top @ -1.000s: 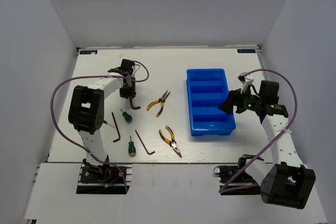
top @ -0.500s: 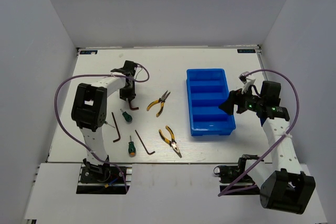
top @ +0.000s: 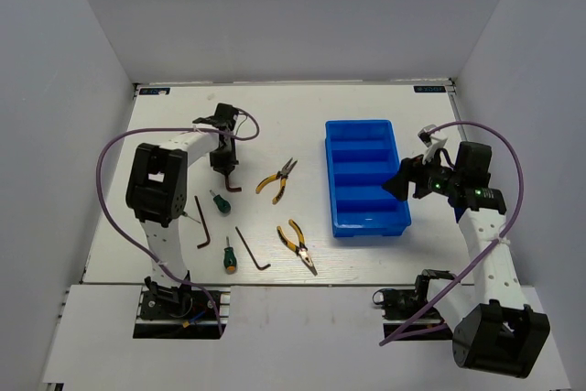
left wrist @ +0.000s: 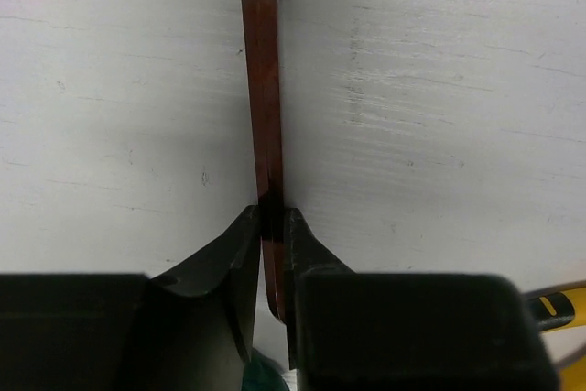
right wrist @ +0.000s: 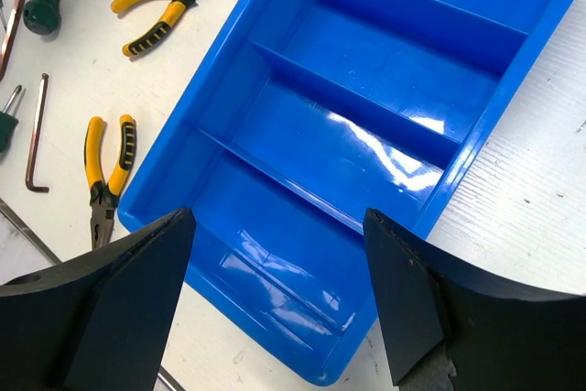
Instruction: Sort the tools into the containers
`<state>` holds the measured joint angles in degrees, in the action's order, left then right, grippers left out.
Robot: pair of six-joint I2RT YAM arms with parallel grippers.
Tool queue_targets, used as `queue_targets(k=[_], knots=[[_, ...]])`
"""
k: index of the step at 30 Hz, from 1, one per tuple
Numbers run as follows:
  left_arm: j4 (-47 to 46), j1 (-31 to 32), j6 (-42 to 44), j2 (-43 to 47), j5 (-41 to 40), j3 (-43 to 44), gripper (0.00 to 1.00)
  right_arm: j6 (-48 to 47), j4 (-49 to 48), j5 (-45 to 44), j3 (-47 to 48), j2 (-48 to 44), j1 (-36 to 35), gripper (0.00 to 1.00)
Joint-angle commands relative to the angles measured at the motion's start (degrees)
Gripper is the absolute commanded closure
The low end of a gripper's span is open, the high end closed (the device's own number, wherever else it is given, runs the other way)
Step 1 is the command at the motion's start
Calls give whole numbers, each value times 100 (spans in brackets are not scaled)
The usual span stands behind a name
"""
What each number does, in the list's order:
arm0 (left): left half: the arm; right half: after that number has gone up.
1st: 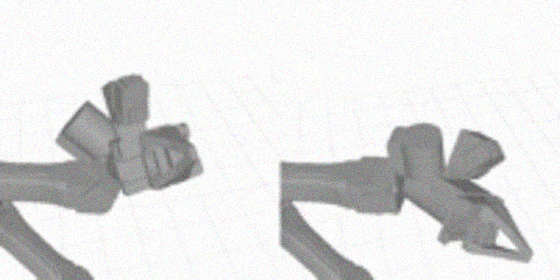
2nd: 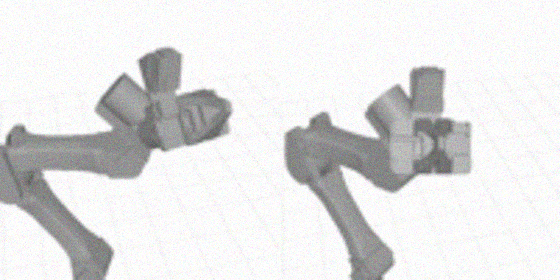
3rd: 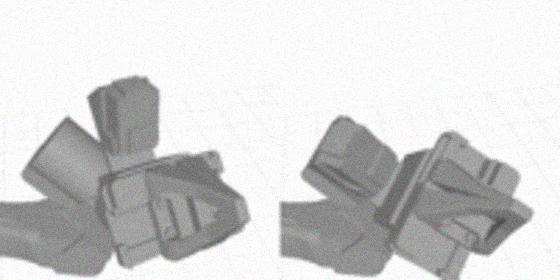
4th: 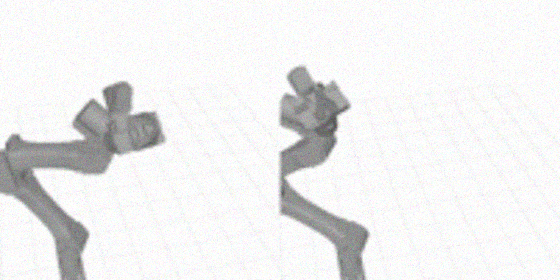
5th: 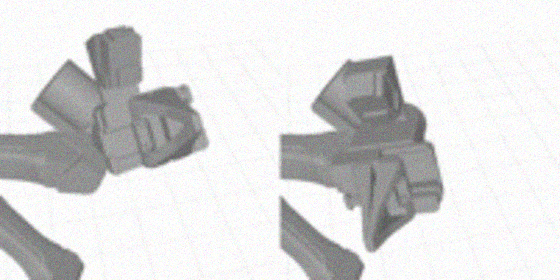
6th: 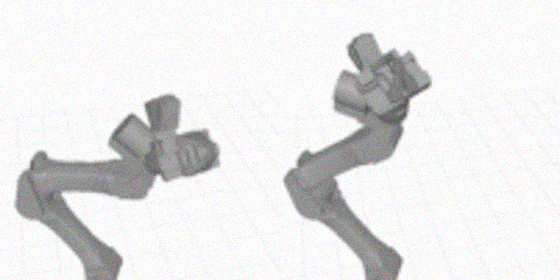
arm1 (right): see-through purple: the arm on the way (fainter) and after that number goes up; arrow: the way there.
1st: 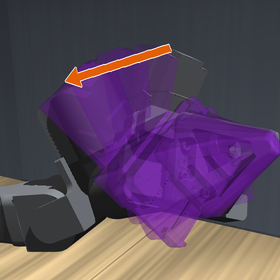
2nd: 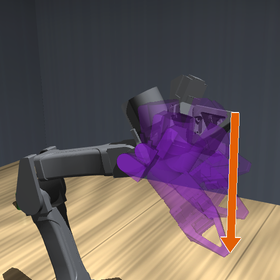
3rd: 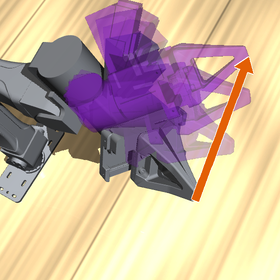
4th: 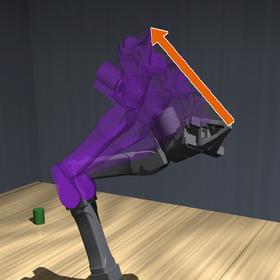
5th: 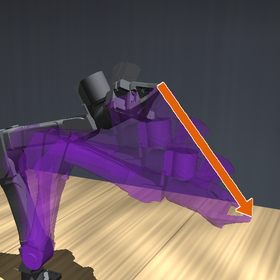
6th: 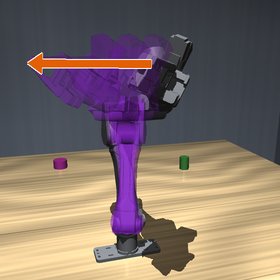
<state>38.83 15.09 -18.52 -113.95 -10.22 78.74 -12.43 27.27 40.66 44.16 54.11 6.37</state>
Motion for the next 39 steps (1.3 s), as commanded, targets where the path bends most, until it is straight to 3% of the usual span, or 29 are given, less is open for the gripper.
queue_targets(k=[1, 4, 5, 9, 11, 17, 20, 23, 24, 25, 26, 27, 31, 36, 39], knots=[[11, -33, -108, -496, 380, -245, 80, 38, -46, -6, 163, -172, 31, 20], [-51, -85, -108, -549, 520, -315, 90, 56, -64, -15, 146, -190, 22, 20], [-51, -85, -108, -549, 521, -315, 100, 65, -64, -6, 137, -207, 22, 20], [-155, -33, -37, -436, 688, -315, 100, 56, -72, 12, 137, -234, 40, 20], [-270, 46, 103, 12, 618, -246, 100, 13, -64, 20, 119, -225, 48, 10], [-271, 99, 226, 847, 942, 352, 100, -5, -81, 29, 119, -199, 40, 10], [-366, 230, 453, 1050, 1529, 712, 100, 3, -81, -6, 128, -208, 31, 10], [-761, 459, 675, 1050, 2654, 1151, 100, 21, -151, -199, 102, -208, 22, 10], [-980, 538, 736, 972, 3092, 1274, 100, 64, -186, -278, 93, -234, 31, 17], [-1078, 626, 797, 919, 3331, 1589, 100, 74, -265, -522, 66, -234, 31, 35], [-1192, 801, 798, 779, 3499, 1740, 100, 100, -274, -638, 66, -234, 31, 63], [-1298, 889, 859, 682, 3857, 1907, 100, 213, -292, -761, 75, -217, 31, 100], [-1947, 1267, 1096, 129, 4528, 2889, 100, 267, -397, -1210, 57, -216, 40, 100], [-1897, 1628, 1465, -759, 4529, 4164, 100, 267, -477, -1359, -4, -269, 31, 100], [-2124, 1874, 1895, -1120, 4398, 4352, 100, 249, -485, -1421, 5, -269, 40, 100]])
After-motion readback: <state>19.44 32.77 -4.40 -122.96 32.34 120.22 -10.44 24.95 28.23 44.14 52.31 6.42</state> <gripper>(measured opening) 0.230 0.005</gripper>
